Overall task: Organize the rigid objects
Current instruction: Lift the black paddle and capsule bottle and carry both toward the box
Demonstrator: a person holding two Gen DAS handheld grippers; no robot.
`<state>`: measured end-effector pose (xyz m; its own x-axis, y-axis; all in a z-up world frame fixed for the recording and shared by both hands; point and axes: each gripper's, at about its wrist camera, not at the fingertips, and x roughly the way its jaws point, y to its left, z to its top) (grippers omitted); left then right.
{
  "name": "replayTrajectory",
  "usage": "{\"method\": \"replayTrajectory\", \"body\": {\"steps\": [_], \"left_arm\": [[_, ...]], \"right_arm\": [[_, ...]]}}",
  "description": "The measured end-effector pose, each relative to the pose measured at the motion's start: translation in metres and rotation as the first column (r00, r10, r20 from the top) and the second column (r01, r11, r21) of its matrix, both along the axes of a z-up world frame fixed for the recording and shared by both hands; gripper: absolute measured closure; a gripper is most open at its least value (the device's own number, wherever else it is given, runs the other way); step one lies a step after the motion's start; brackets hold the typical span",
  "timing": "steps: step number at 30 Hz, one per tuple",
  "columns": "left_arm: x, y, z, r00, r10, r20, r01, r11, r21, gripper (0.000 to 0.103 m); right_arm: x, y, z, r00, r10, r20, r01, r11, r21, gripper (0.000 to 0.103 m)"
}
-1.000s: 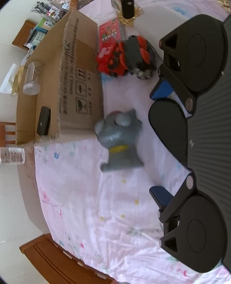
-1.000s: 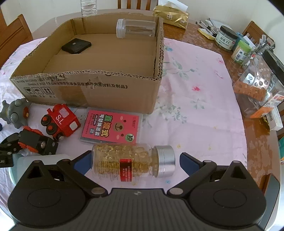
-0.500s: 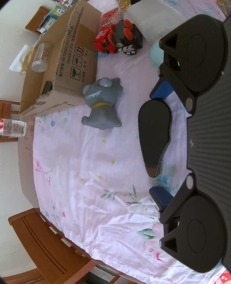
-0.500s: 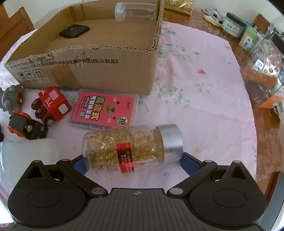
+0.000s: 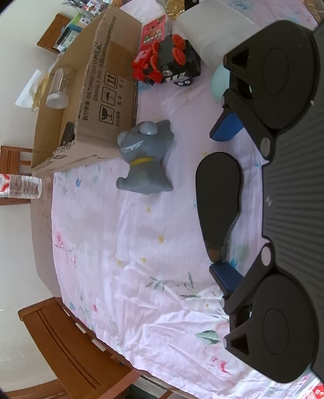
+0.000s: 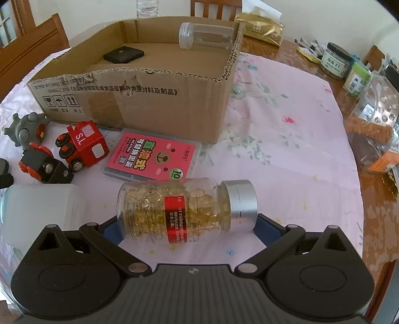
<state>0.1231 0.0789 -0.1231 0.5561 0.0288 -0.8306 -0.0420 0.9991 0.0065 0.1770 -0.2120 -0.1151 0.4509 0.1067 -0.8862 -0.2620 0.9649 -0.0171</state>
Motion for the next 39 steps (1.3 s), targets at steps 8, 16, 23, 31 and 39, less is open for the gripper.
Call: {"method": "replayTrajectory", "body": {"steps": [8, 16, 23, 31, 39], "left_arm": [[0.002, -0.002, 0.001, 0.999, 0.038, -0.015, -0.038, 0.999, 0.0, 0.0], [0.002, -0.003, 0.001, 0.997, 0.073, -0.015, -0.073, 0.997, -0.001, 0.0], [0.004, -0.003, 0.0, 0.995, 0.094, -0.011, -0.094, 0.996, -0.003, 0.001], [0.005, -0.002, 0.003, 0.996, 0.085, -0.004, -0.085, 0.996, -0.002, 0.009], [0.009, 0.003, 0.003, 1.0, 0.027, -0.015, -0.027, 1.0, -0.002, 0.009]], "right_arm": [[-0.001, 0.0, 0.001, 1.0, -0.01, -0.003, 0.01, 1.0, -0.001, 0.0], [0.008, 0.001, 0.006, 0.996, -0.04, -0.074, 0.041, 0.999, 0.004, 0.0], [0.009, 0.002, 0.01, 0.996, -0.062, -0.066, 0.062, 0.998, -0.003, 0.0], [0.01, 0.01, 0.013, 0.997, -0.042, -0.071, 0.039, 0.999, -0.032, 0.002], [0.01, 0.011, 0.013, 0.996, -0.032, -0.081, 0.028, 0.998, -0.052, 0.007]]}}
